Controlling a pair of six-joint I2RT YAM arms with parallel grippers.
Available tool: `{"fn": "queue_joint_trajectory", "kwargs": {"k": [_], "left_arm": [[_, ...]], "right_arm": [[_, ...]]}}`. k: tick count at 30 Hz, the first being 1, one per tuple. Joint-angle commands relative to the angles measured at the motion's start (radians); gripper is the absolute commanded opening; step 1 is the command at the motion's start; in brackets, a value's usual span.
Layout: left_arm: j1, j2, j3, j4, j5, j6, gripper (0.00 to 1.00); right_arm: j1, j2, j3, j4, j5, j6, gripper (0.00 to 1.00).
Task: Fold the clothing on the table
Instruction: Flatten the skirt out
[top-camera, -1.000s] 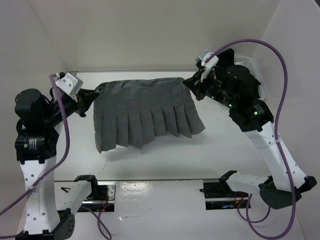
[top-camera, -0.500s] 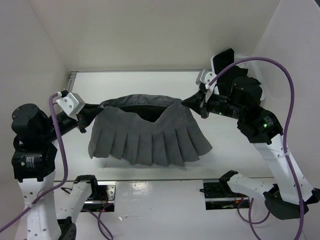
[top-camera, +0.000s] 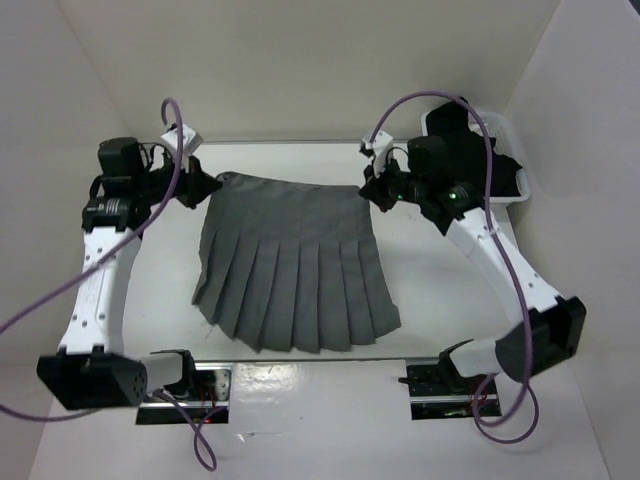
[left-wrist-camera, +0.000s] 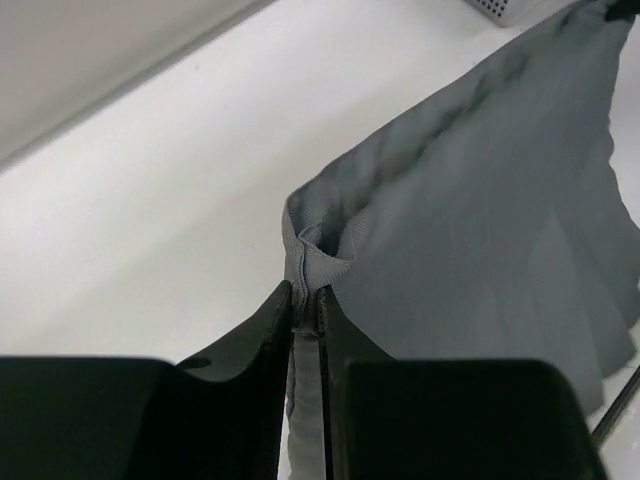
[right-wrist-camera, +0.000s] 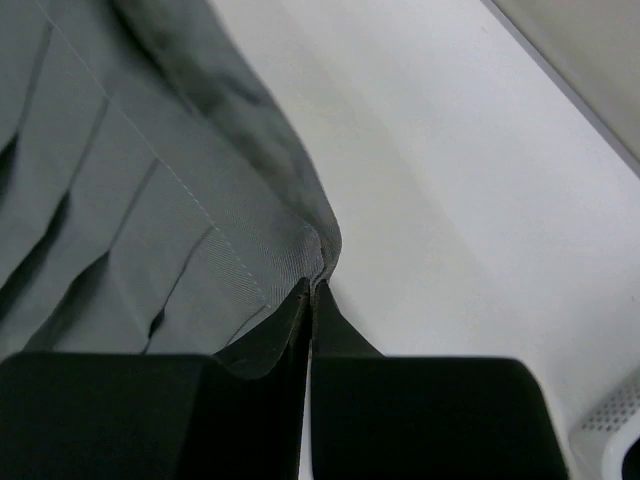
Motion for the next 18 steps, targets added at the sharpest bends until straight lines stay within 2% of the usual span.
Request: {"fn": "queue_joint_trajectory", "kwargs": {"k": [1, 6, 18], "left_arm": [[0.002, 0.117, 0.124, 0.122, -0.04, -0.04, 0.0], [-0.009, 0.313, 0.243, 0.148, -0.088, -0.063, 0.0], [-0.09, 0.58, 0.187, 0.242, -0.18, -0.053, 0.0]], "right_arm": [[-0.098, 0.079, 0.083, 0.128, 0.019, -0.026, 0.0], [-0.135, 0.206, 0.163, 0.17, 0.057, -0.06, 0.0], [-0.135, 0.398, 0.086, 0.311, 0.1, -0.07, 0.0]]}}
